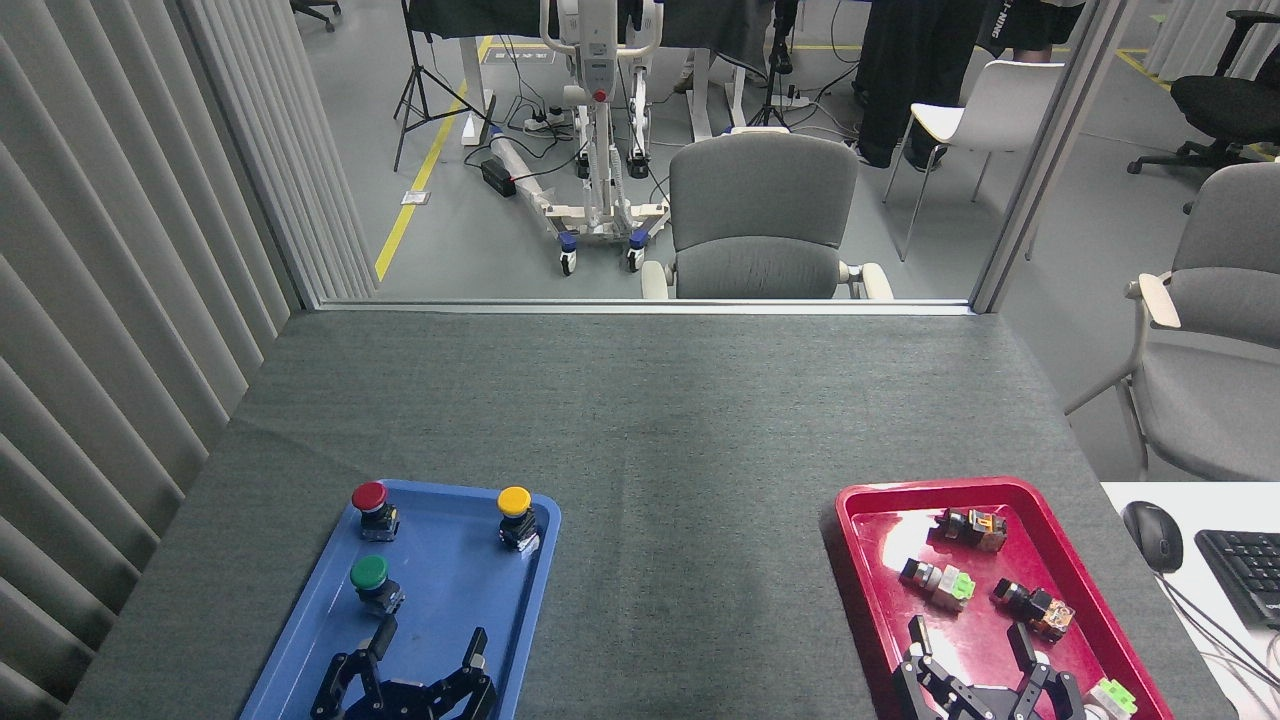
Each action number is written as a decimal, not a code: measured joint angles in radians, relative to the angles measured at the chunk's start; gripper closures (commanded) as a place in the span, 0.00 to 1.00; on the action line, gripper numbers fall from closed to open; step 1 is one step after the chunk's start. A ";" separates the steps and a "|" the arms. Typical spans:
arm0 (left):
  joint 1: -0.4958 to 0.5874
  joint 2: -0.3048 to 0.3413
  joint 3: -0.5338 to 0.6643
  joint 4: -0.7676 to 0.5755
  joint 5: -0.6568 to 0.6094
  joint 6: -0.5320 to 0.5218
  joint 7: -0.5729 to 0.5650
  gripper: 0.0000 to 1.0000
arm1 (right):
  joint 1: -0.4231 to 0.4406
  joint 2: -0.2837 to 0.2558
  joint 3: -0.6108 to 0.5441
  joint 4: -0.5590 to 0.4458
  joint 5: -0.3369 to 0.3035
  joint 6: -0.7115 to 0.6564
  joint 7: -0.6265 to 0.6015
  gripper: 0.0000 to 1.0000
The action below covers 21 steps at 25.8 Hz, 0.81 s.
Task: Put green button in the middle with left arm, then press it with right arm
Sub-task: 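Move the left gripper toward the green button on the blue tray, then close the left gripper around the green button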
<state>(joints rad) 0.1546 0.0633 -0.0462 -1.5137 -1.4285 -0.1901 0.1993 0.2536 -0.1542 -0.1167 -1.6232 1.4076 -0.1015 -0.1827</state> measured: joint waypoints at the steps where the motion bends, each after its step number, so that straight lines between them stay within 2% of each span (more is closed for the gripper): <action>1: -0.012 0.019 0.009 0.019 0.001 -0.029 -0.001 0.01 | 0.000 0.002 0.000 0.002 0.012 0.001 0.002 0.00; 5: -0.057 0.093 0.070 0.074 0.002 -0.129 -0.016 0.01 | -0.001 0.005 0.000 0.011 0.040 0.005 0.022 0.00; 12: -0.234 0.177 0.137 0.287 0.003 -0.194 -0.093 0.01 | -0.006 0.000 0.000 0.026 0.049 0.006 0.029 0.00; 21: -0.360 0.204 0.143 0.479 0.018 -0.282 -0.105 0.01 | -0.011 0.000 0.015 0.032 0.044 0.020 0.022 0.00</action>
<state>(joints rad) -0.2050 0.2669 0.0971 -1.0344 -1.4106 -0.4726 0.0946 0.2425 -0.1545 -0.1017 -1.5916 1.4521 -0.0819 -0.1610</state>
